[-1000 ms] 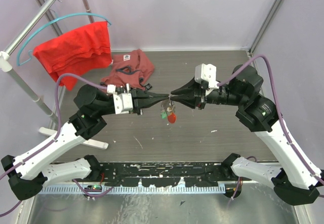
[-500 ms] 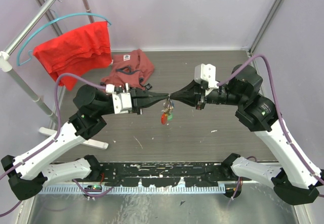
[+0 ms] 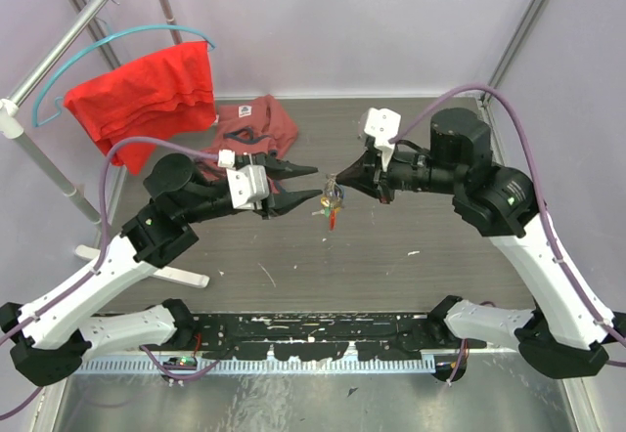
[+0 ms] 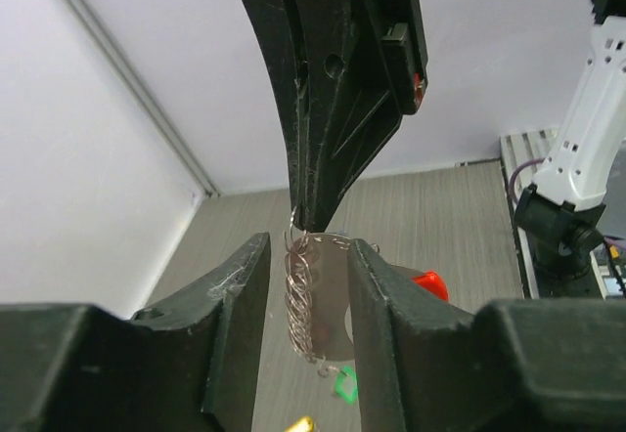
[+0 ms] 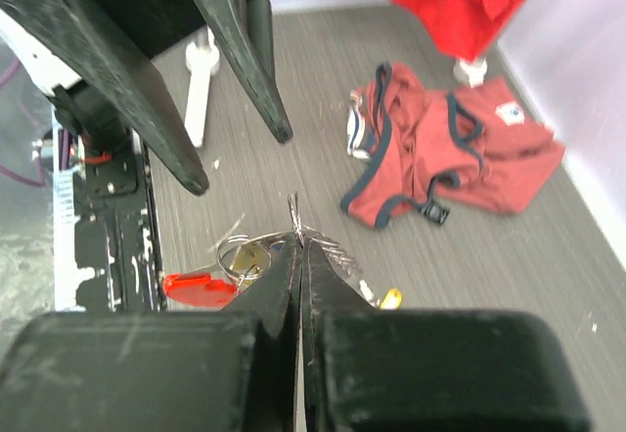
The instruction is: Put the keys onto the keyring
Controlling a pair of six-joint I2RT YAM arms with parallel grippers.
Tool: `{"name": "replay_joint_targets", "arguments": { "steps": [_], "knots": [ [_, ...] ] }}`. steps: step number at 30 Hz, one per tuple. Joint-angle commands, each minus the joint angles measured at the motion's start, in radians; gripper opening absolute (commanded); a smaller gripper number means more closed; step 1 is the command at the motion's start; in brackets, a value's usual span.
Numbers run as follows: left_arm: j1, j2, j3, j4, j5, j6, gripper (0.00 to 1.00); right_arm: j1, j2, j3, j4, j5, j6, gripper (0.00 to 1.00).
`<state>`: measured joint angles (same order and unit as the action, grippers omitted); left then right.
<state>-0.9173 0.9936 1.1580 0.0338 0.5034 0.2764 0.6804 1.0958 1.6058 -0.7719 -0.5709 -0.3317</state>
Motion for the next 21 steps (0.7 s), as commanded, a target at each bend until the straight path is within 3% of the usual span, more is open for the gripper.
{"name": "replay_joint_targets", "arguments": {
  "steps": [1, 6, 11, 16, 21],
  "knots": [
    [0.003, -0.011, 0.036, -0.15, -0.083, 0.023, 0.45, 0.019, 0.045, 0.077, -0.133, 0.099, -0.024, 0.01],
    [0.006, -0.001, 0.005, -0.153, -0.103, 0.011, 0.42, 0.151, 0.115, 0.138, -0.251, 0.325, -0.032, 0.01],
    [0.01, 0.0, -0.071, -0.089, -0.106, -0.032, 0.39, 0.213, 0.18, 0.203, -0.343, 0.426, -0.032, 0.01],
    [0.016, -0.015, -0.154, 0.012, -0.112, -0.086, 0.39, 0.224, 0.182, 0.222, -0.362, 0.435, -0.036, 0.01],
    [0.018, 0.019, -0.128, -0.002, -0.062, -0.088, 0.38, 0.228, 0.183, 0.214, -0.353, 0.409, -0.046, 0.01]
  ]
}}
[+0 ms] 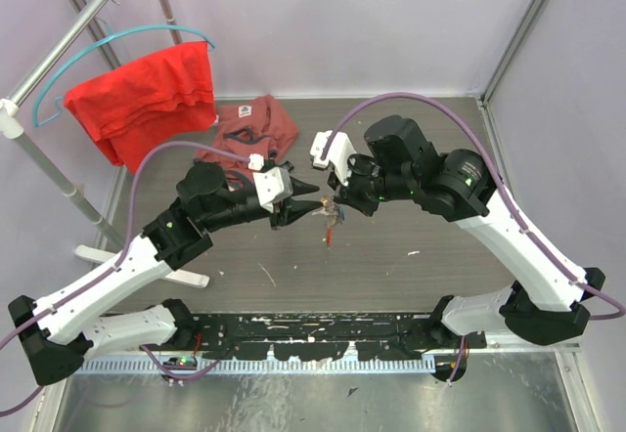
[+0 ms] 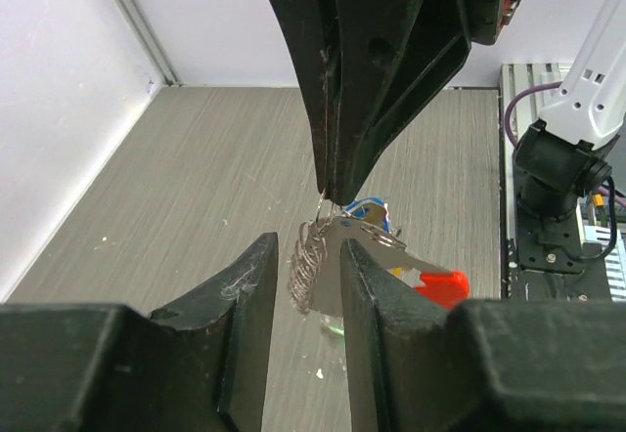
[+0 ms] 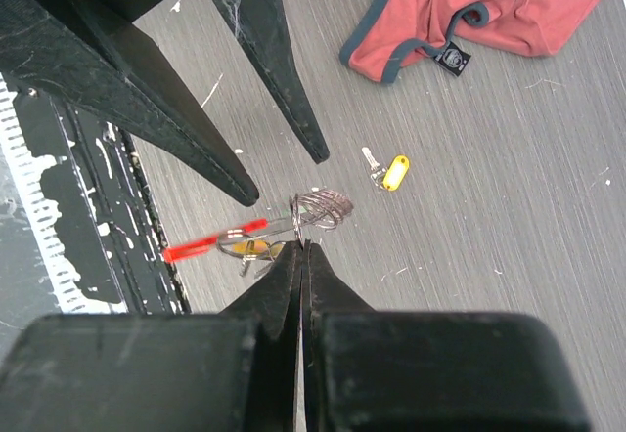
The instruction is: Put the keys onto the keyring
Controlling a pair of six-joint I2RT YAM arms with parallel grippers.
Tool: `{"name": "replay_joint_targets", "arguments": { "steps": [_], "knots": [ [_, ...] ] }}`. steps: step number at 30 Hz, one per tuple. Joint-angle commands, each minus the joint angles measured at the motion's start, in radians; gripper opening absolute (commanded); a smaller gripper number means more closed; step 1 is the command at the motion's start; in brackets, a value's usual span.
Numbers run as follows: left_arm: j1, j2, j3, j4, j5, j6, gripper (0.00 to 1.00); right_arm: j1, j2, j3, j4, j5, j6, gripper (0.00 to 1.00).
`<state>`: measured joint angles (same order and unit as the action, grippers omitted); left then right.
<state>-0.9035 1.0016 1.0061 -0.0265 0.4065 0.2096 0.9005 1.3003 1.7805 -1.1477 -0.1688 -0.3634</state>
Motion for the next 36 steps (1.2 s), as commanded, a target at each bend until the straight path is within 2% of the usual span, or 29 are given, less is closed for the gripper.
{"name": "replay_joint_targets", "arguments": {
  "steps": [1, 7, 14, 22, 26, 30, 31, 33, 36],
  "knots": [
    [0.005, 0.016, 0.031, 0.047, 0.043, -0.014, 0.38, 0.009, -0.021, 0.036, 0.024, 0.004, -0.017, 0.01],
    [0.008, 0.039, 0.08, -0.003, 0.066, 0.026, 0.39, 0.013, -0.027, 0.019, 0.036, -0.014, -0.024, 0.01],
    [0.01, 0.059, 0.106, -0.023, 0.102, 0.042, 0.32, 0.019, -0.025, 0.01, 0.047, -0.03, -0.031, 0.01],
    [0.01, 0.085, 0.138, -0.094, 0.14, 0.075, 0.29, 0.025, -0.027, 0.007, 0.056, -0.034, -0.034, 0.01],
    [0.011, 0.093, 0.152, -0.11, 0.15, 0.085, 0.19, 0.027, -0.026, 0.001, 0.059, -0.04, -0.034, 0.01],
    [0.01, 0.096, 0.154, -0.109, 0.156, 0.086, 0.01, 0.026, -0.029, -0.007, 0.07, -0.043, -0.034, 0.01],
    [0.01, 0.095, 0.154, -0.108, 0.156, 0.086, 0.0, 0.027, -0.031, -0.01, 0.077, -0.044, -0.034, 0.01],
    [0.011, 0.091, 0.151, -0.108, 0.154, 0.086, 0.0, 0.026, -0.044, -0.015, 0.098, -0.045, -0.033, 0.07],
    [0.022, 0.067, 0.125, -0.065, 0.138, 0.059, 0.0, 0.026, -0.09, -0.045, 0.167, -0.034, -0.031, 0.27]
  ]
}}
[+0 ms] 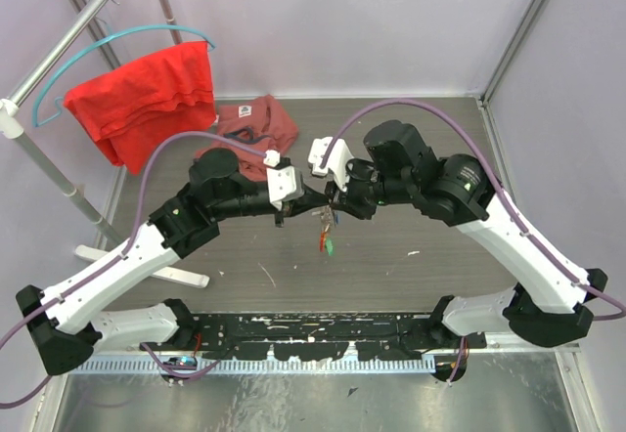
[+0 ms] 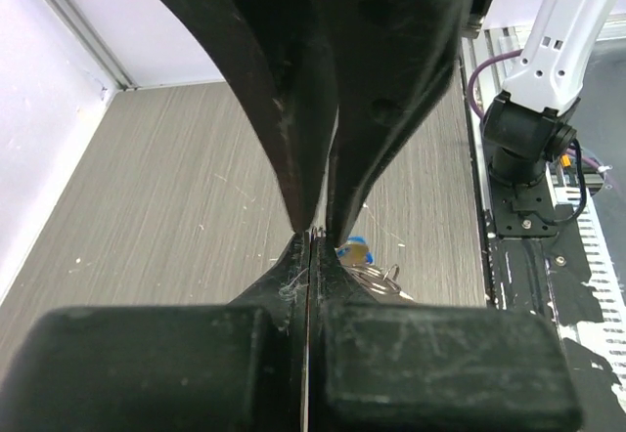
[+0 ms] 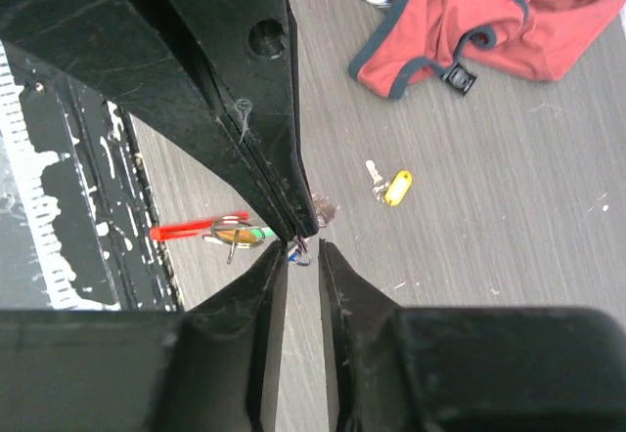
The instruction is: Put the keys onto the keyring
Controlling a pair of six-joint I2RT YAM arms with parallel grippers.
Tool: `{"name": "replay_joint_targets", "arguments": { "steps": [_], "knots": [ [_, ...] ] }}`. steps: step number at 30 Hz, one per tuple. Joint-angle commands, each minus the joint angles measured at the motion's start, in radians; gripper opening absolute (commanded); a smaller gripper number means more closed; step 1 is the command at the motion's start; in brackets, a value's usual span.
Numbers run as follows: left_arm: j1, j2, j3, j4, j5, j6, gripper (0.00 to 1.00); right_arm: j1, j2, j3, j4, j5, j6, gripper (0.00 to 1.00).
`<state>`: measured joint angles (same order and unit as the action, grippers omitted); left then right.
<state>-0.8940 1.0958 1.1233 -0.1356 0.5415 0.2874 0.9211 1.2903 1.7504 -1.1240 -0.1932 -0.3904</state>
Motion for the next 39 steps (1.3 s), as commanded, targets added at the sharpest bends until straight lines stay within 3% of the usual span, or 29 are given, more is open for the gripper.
{"name": "replay_joint_targets", "arguments": {
  "steps": [1, 10, 18, 22, 29, 33, 36, 39],
  "knots": [
    [0.023, -0.041, -0.011, 0.095, 0.002, -0.042, 0.0, 0.005, -0.098, -0.028, 0.177, 0.001, -0.004, 0.3],
    [0.217, -0.125, -0.252, 0.7, 0.146, -0.49, 0.0, 0.005, -0.279, -0.183, 0.539, -0.002, 0.028, 0.36],
    [0.241, -0.046, -0.357, 1.313, 0.152, -0.828, 0.0, 0.005, -0.315, -0.276, 0.744, -0.113, 0.114, 0.38],
    [0.245, 0.011, -0.36, 1.52, 0.148, -0.953, 0.0, 0.005, -0.346, -0.356, 0.897, -0.136, 0.193, 0.39],
    [0.246, 0.0, -0.352, 1.503, 0.178, -0.948, 0.0, -0.022, -0.366, -0.43, 1.069, -0.201, 0.325, 0.4],
    [0.245, -0.047, -0.364, 1.414, 0.176, -0.881, 0.0, -0.188, -0.355, -0.47, 1.208, -0.421, 0.499, 0.4],
    [0.245, -0.083, -0.368, 1.346, 0.179, -0.836, 0.0, -0.365, -0.33, -0.521, 1.455, -0.649, 0.74, 0.4],
    [0.245, -0.1, -0.364, 1.306, 0.179, -0.812, 0.0, -0.404, -0.292, -0.521, 1.557, -0.771, 0.829, 0.4]
  ]
}}
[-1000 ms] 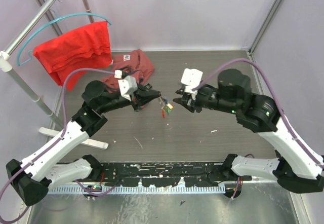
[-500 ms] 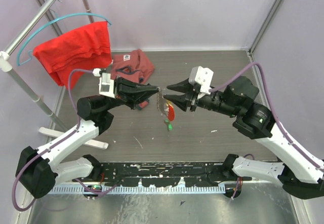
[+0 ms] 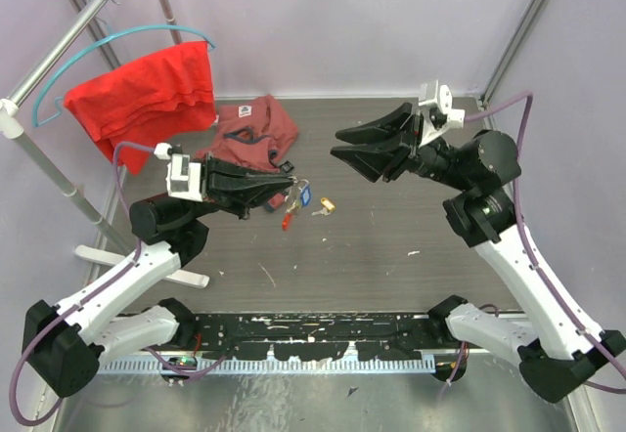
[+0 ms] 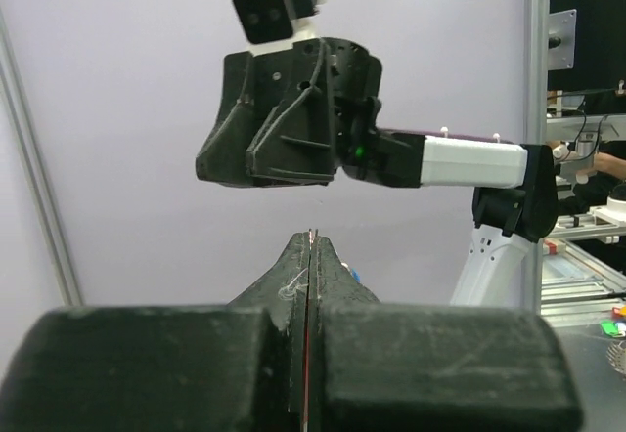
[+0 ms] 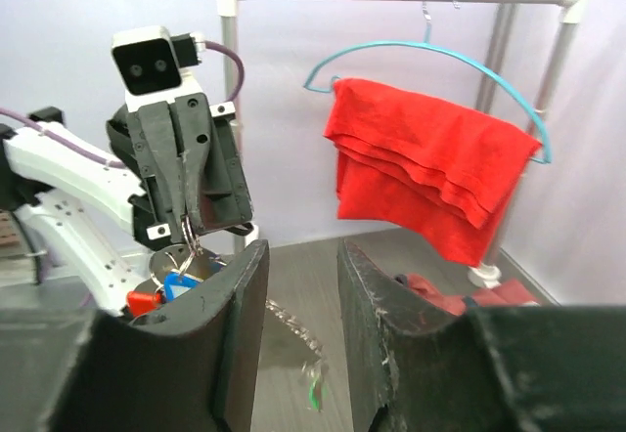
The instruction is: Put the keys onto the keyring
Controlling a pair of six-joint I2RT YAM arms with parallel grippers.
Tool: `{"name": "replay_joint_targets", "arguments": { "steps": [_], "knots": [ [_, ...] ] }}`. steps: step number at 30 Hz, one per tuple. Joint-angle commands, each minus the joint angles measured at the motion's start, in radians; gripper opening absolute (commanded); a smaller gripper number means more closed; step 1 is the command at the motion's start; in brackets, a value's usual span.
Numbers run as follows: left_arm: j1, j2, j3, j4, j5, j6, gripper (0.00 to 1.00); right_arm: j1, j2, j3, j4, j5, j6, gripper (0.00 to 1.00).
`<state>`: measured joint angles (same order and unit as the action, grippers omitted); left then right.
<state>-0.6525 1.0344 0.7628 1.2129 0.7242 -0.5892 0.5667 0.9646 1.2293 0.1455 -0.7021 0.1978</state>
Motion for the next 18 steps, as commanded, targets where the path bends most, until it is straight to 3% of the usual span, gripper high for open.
{"name": "replay_joint_targets", "arguments": {
  "steps": [1, 11, 18],
  "knots": [
    [0.004, -0.04, 0.0, -0.052, -0.003, 0.069, 0.0, -0.05, 0.042, 0.0, 0.306, -0.286, 0.25, 0.4],
    [0.004, -0.017, 0.031, -0.065, 0.017, 0.076, 0.0, -0.046, 0.069, 0.002, 0.273, -0.348, 0.224, 0.44],
    [0.004, 0.009, 0.062, -0.064, 0.041, 0.074, 0.0, 0.081, 0.106, 0.079, -0.002, -0.238, 0.001, 0.42]
  ]
}}
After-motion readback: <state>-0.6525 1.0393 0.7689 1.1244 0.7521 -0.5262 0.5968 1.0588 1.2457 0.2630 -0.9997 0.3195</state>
